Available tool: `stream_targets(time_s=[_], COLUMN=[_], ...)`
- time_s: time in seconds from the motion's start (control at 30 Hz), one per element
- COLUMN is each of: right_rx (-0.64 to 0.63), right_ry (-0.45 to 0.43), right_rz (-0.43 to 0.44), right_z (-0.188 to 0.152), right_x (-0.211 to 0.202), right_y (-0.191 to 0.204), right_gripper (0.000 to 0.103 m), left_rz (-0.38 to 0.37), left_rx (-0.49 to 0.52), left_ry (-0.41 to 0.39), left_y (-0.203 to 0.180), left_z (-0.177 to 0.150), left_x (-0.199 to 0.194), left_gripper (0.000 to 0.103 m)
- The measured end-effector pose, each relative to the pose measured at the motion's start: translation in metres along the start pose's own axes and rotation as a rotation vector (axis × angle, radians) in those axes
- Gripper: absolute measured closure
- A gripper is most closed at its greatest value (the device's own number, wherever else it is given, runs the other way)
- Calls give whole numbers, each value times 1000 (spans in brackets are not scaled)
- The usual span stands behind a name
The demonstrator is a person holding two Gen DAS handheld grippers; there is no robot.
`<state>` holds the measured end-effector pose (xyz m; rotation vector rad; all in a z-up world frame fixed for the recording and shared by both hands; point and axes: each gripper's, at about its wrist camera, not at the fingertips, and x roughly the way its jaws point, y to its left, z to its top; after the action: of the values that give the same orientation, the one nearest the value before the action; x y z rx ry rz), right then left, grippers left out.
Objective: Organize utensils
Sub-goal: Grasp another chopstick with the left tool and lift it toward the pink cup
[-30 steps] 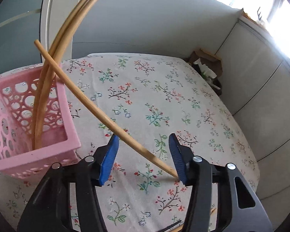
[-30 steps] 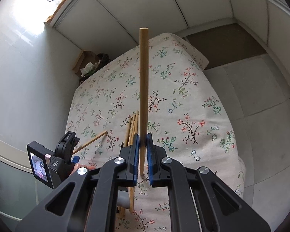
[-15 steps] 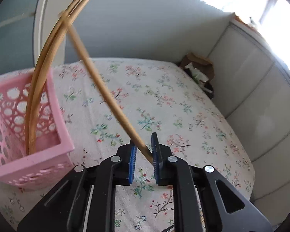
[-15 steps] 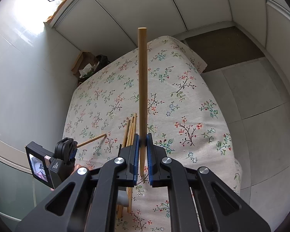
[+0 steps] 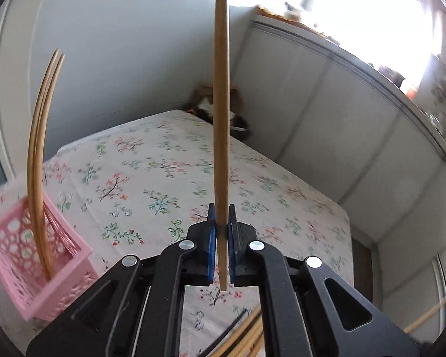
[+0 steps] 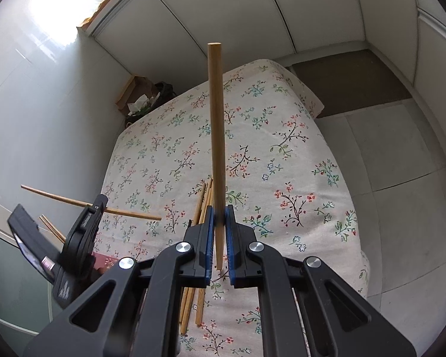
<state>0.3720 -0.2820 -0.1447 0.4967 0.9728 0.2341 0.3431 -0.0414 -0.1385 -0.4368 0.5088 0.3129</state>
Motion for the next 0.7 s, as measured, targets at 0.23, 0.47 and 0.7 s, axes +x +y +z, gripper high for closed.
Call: stream_targets(time_s=[0.23,0.47,0.7], right_rx=[-12,-55,-119], right_ry=[-28,-81,-132], right_rz=[-9,-4,22], right_z=[-1,0,-6], right_x=[-10,-27,-43], right_y=[3,18,47], right_gripper=[96,96,96], left_rz=[-169,-304,-359], left_rx=[117,199,232], left_ry=[-4,-41,-70], left_y=[-12,4,56], left_z=[11,45,76], left_x=[-42,-93,-106], left_gripper=[98,97,97])
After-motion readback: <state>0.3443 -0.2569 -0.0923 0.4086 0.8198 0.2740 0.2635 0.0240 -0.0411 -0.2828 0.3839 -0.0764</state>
